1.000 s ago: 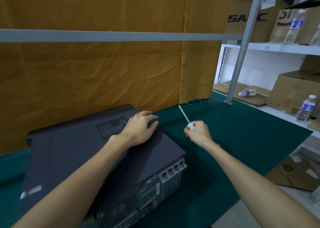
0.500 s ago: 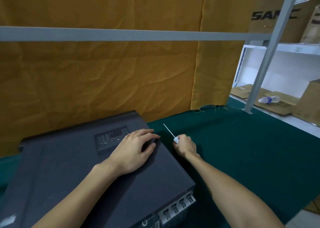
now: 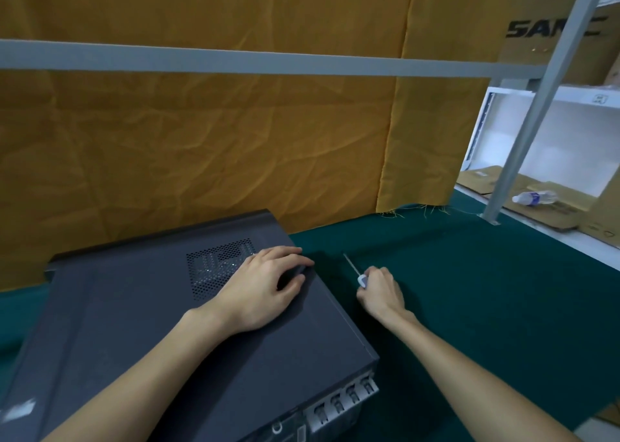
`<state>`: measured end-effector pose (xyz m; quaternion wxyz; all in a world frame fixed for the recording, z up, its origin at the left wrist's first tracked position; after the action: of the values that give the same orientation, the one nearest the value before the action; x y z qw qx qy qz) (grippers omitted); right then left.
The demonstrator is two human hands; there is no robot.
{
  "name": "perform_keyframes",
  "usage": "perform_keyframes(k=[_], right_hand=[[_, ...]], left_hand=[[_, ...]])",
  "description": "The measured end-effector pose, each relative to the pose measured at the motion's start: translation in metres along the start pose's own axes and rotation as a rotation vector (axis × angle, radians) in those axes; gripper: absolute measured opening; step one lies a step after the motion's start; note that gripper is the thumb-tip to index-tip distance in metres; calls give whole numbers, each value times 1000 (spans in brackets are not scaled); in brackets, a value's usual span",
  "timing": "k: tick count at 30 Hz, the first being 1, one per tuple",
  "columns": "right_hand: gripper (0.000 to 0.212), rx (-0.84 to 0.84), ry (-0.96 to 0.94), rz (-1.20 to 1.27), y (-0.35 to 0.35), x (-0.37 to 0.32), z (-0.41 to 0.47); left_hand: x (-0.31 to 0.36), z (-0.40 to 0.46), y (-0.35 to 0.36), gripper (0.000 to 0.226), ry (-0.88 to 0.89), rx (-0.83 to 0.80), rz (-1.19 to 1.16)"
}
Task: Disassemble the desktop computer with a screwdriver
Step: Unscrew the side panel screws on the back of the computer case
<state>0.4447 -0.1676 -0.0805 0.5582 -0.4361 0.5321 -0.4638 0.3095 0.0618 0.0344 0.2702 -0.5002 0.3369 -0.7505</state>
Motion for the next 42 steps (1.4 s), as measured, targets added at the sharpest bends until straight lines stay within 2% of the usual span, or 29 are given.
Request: perform_keyframes(k=[4, 7, 10, 13, 15, 18, 19, 23, 29, 33, 42], right_hand=[[13, -74, 21, -85, -5, -8, -9], [35, -59, 2, -121, -18, -12, -17], [33, 27, -55, 220, -51, -27, -38], [20, 108, -326, 446, -96, -62, -84], [41, 79, -563, 362, -114, -85, -126], [83, 42, -776, -163, -108, -101, -177], [89, 39, -809, -226, -104, -103, -188], [92, -65, -901, -197, -98, -103, -218], [102, 19, -885, -266, -93, -100, -234], [103, 71, -833, -277, -92, -103, -247], [106, 135, -734, -323, -85, -104, -276]], left_hand=[[3, -1, 0, 36, -6, -3, 13], [6, -8, -2, 38, -20, -11, 12], [8, -21, -9, 41, -59, -39, -2], [9, -43, -18, 46, -127, -67, 23], [10, -66, -24, 47, -154, -44, 31], [13, -105, -34, 48, -176, 25, 30], [14, -117, -38, 47, -187, 48, 30], [18, -162, -50, 55, -220, 67, 66], [16, -222, -50, 119, -233, -91, 218], [17, -221, -49, 115, -189, -87, 320], [6, -226, -54, 111, -129, -135, 282]])
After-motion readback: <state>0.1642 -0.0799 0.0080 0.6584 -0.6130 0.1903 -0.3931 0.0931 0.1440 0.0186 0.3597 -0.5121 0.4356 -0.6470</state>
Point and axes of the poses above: each hand's wrist, its own z-axis towards the middle knuckle, its own y-axis out of the palm, x = y × z, the point moved 3 cm from there along z, towards the middle knuckle, and after that the axes turned 15 degrees about -z, right-handed, at the moved point
